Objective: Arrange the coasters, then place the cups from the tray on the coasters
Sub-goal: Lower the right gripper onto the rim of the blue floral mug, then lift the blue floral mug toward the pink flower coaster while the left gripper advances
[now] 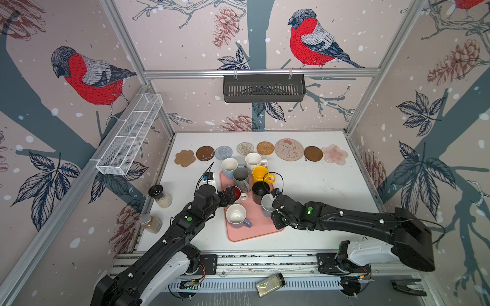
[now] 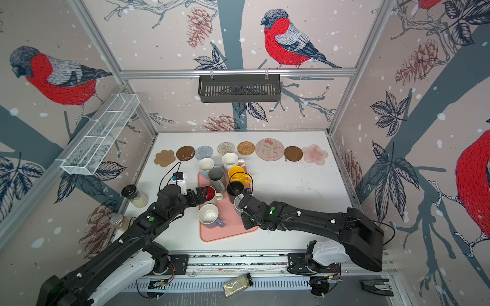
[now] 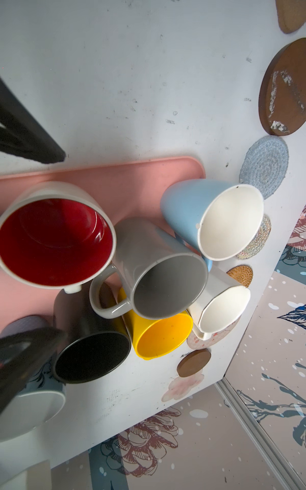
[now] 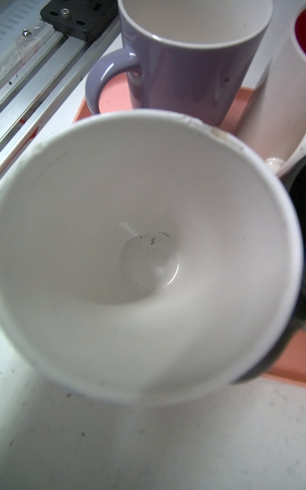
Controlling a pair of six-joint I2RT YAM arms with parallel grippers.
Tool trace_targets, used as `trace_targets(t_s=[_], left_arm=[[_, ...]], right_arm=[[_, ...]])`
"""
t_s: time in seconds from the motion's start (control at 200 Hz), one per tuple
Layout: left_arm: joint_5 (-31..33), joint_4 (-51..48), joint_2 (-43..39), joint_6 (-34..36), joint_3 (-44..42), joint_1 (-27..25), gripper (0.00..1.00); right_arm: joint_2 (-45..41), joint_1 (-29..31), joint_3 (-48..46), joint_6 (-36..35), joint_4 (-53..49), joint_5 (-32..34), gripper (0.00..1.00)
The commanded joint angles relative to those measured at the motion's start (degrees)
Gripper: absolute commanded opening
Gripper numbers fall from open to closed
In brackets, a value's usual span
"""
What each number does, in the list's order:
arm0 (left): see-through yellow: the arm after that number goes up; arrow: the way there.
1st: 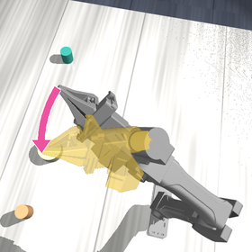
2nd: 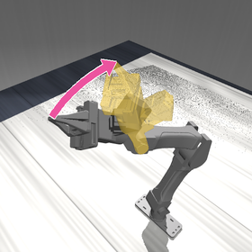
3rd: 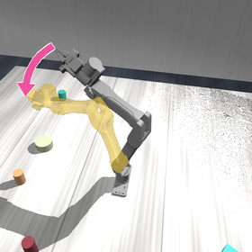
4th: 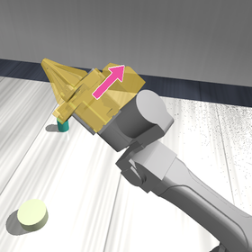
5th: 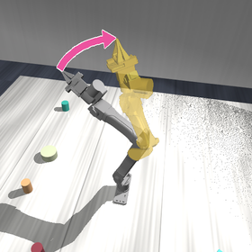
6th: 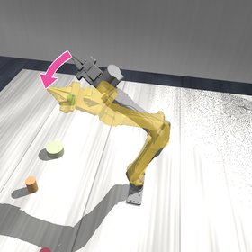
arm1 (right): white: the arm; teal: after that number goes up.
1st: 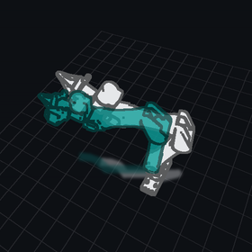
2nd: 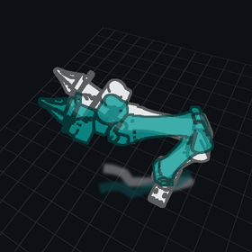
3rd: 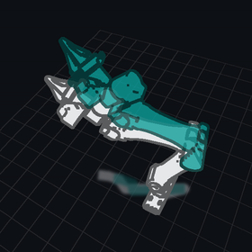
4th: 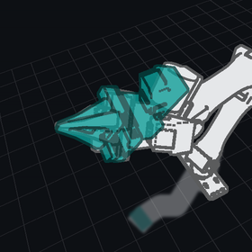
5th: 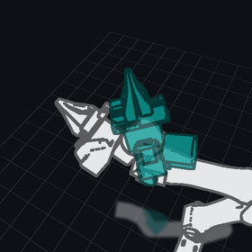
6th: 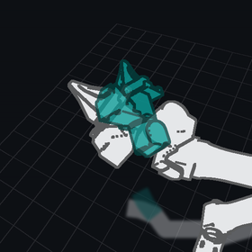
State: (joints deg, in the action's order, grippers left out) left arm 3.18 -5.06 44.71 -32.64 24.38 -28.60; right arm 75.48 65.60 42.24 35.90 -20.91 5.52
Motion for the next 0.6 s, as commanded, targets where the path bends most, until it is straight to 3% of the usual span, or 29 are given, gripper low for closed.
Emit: trace_targets(t_s=[0.0,0.325,0.595], left_arm=[[-0.09,0.94,-0.75,-0.10,0.14,0.04,0.96],[-0.46,-1.89,-1.73,0.19,1.73,-0.04,0.97],[-1.67,-6.15,2.64,1.90,8.31,-0.05,0.97]], right_arm=[[-1.20,0.50,0.48,-0.39,-0.21,1.06,0.16],[-5.30,1.37,1.70,0.54,-2.70,3.22,0.11],[-10.19,1.37,5.57,1.72,-8.20,6.45,0.11]])
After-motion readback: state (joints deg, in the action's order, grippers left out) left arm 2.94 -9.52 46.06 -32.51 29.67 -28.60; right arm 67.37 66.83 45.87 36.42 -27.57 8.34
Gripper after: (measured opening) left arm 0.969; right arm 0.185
